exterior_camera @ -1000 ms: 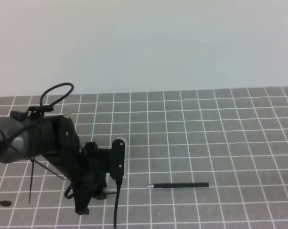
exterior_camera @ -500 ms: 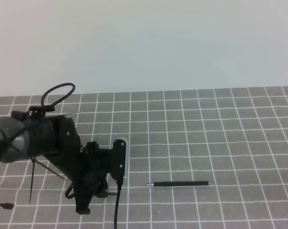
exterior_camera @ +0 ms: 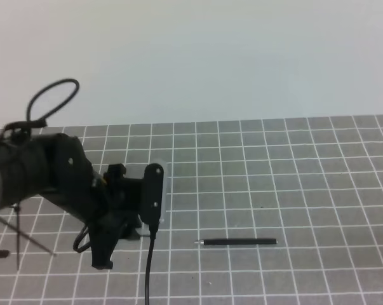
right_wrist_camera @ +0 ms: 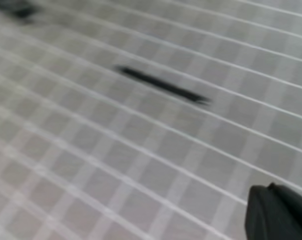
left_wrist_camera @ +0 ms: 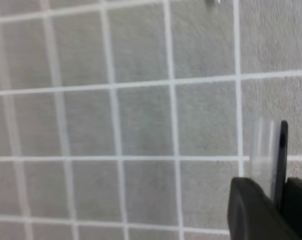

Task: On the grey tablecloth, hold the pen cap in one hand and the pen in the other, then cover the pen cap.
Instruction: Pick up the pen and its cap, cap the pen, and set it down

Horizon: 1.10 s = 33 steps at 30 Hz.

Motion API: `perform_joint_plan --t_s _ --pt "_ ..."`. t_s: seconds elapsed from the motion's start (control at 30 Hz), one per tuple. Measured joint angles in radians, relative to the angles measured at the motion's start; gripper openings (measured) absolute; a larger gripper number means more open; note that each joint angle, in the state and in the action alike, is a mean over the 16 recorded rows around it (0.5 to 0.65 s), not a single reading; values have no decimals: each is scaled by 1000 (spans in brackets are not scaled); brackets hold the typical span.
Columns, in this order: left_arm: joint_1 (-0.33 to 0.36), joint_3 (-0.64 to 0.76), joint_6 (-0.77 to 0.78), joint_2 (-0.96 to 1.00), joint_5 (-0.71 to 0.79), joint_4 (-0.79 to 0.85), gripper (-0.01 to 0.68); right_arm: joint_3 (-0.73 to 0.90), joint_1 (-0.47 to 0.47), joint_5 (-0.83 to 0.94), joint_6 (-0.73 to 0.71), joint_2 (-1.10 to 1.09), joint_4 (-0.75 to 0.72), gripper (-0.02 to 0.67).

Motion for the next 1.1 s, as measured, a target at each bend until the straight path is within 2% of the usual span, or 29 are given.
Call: perform_joint_plan --t_s 0.2,0.37,0.53,0.77,0.93,1.1 --pt "0 0 -51 -107 21 -16 1 -126 6 195 -156 113 114 4" --pt "-1 0 -104 -175 40 -28 1 -310 38 352 -215 286 83 4" --pt "-1 0 -139 -208 49 -42 1 -529 121 472 -218 503 -89 4" --pt "-1 0 -164 -213 47 -77 1 -775 323 521 -199 803 -412 4" --pt "-1 0 -165 -208 37 -102 1 -873 473 494 -162 986 -627 4" --pt "-1 1 -166 -203 42 -116 1 -912 572 422 -107 1114 -750 23"
